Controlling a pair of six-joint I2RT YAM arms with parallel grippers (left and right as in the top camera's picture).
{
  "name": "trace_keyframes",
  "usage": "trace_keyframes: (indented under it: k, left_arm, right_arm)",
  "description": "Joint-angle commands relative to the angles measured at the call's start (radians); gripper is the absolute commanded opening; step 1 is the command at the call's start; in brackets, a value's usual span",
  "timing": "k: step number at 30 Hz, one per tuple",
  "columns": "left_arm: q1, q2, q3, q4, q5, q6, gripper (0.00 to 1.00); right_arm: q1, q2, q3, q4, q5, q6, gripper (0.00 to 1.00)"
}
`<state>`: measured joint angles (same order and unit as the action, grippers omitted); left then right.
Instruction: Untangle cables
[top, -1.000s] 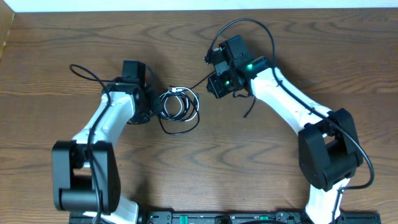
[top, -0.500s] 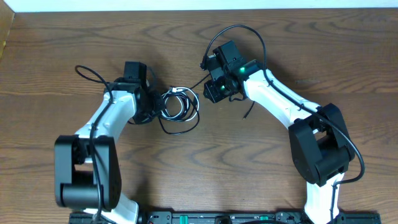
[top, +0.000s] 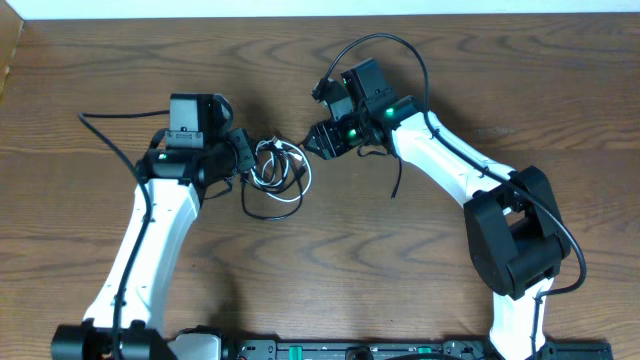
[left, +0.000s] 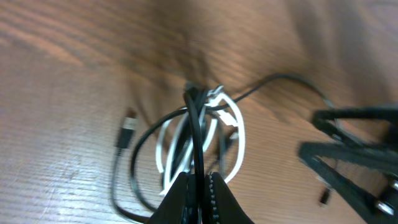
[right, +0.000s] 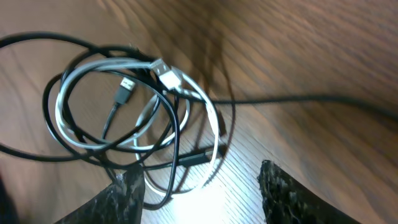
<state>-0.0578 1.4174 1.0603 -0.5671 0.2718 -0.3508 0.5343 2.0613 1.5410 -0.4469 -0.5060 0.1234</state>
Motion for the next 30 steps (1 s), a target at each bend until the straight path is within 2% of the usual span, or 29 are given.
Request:
trace_keyframes:
  k: [1, 13, 14, 16, 20, 26, 30]
  left_arm:
    - [0.002, -0.034, 0.013, 0.013, 0.101, 0.051, 0.07]
    - [0.002, 0.063, 0.002, -0.056, 0.068, 0.039, 0.08]
    - [0.002, 0.081, 0.001, -0.063, 0.064, 0.039, 0.09]
    - [0.002, 0.122, 0.001, -0.073, 0.056, 0.04, 0.22]
    - [0.002, 0.205, 0.001, -0.071, 0.045, 0.041, 0.33]
    - [0.002, 0.303, 0.001, -0.048, -0.025, 0.04, 0.43]
    - [0.002, 0.352, 0.001, -0.037, -0.031, 0.04, 0.45]
  right_arm:
    - [0.003, 0.002, 0.009, 0.022, -0.051, 0.021, 0.57]
    - [0.003, 0.003, 0.008, -0.01, -0.042, 0.018, 0.61]
    - [0.003, 0.003, 0.008, -0.011, -0.042, 0.018, 0.61]
    - [0.003, 0.003, 0.008, -0.014, -0.042, 0.018, 0.61]
    - [0.003, 0.003, 0.008, -0.018, -0.042, 0.018, 0.61]
    - [0.003, 0.003, 0.008, -0.02, -0.042, 0.018, 0.61]
    - [0.003, 0.003, 0.008, -0.021, -0.034, 0.018, 0.62]
